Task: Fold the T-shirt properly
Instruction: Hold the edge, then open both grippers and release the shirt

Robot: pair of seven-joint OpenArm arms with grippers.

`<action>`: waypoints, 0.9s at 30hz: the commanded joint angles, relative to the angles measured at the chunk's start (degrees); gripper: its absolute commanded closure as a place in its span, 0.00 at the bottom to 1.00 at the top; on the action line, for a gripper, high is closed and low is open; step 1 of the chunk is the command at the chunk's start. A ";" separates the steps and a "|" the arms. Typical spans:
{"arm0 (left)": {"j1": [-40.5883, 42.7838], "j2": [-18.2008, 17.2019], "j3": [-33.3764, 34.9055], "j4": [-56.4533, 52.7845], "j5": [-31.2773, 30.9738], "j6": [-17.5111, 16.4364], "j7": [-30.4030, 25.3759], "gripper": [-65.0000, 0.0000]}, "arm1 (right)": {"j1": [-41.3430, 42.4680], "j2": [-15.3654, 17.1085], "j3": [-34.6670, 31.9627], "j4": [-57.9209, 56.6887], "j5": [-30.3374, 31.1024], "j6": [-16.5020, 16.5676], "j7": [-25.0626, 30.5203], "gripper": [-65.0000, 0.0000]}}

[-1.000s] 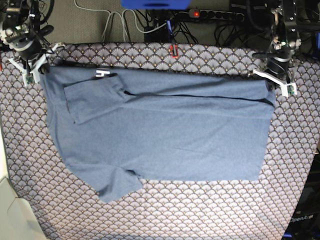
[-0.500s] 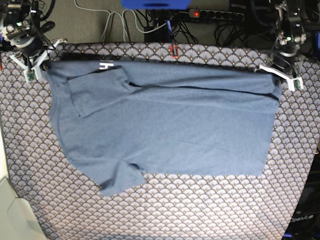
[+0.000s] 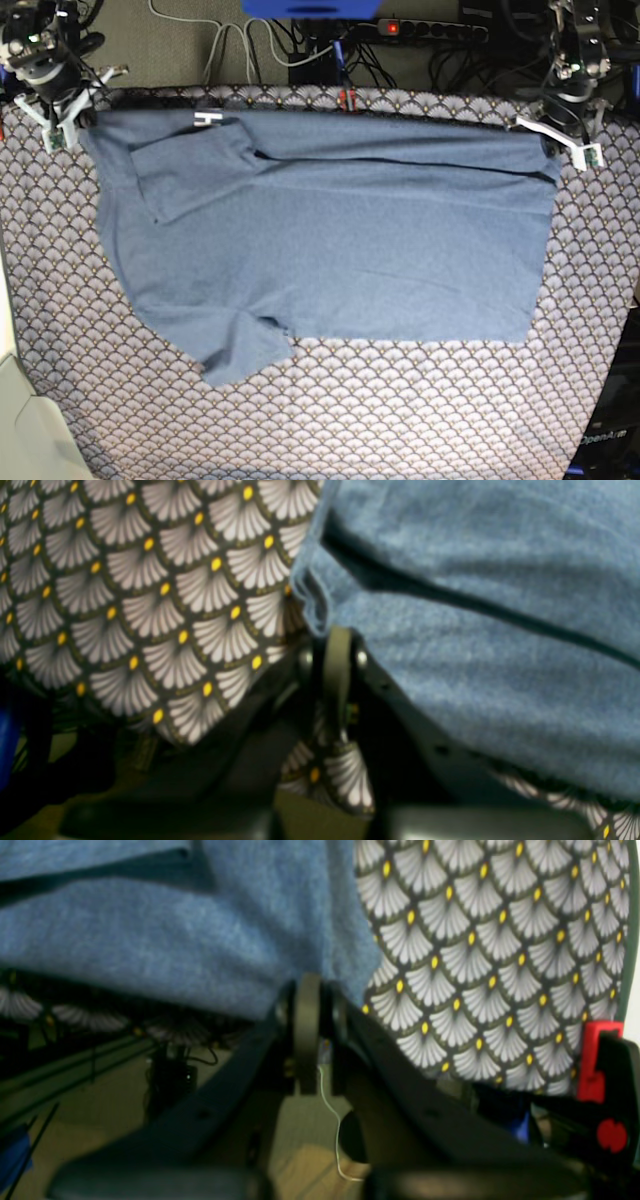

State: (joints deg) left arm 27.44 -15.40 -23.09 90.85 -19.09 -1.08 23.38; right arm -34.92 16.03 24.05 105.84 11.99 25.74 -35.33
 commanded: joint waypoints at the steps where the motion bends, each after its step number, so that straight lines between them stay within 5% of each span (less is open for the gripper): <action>1: 0.12 -0.91 -0.42 0.80 0.41 0.77 -1.44 0.99 | -0.29 0.80 0.78 0.75 -0.60 -0.20 0.83 1.00; 11: 0.21 0.32 -0.51 0.71 0.41 0.77 -0.74 0.96 | 0.15 0.63 0.69 -3.29 -0.69 -0.20 0.39 1.00; 18: -0.32 0.32 -0.60 1.15 0.32 0.77 7.70 0.61 | -0.12 0.80 0.69 -4.17 -0.69 -0.20 0.39 1.00; 27: -0.14 0.32 -0.60 1.42 0.32 0.77 7.17 0.60 | 0.15 0.63 0.69 -4.61 -0.69 -0.37 0.30 1.00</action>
State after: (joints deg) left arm 26.83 -14.59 -23.57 91.53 -18.83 -0.01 30.02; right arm -34.48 15.86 24.01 100.77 11.99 25.71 -35.33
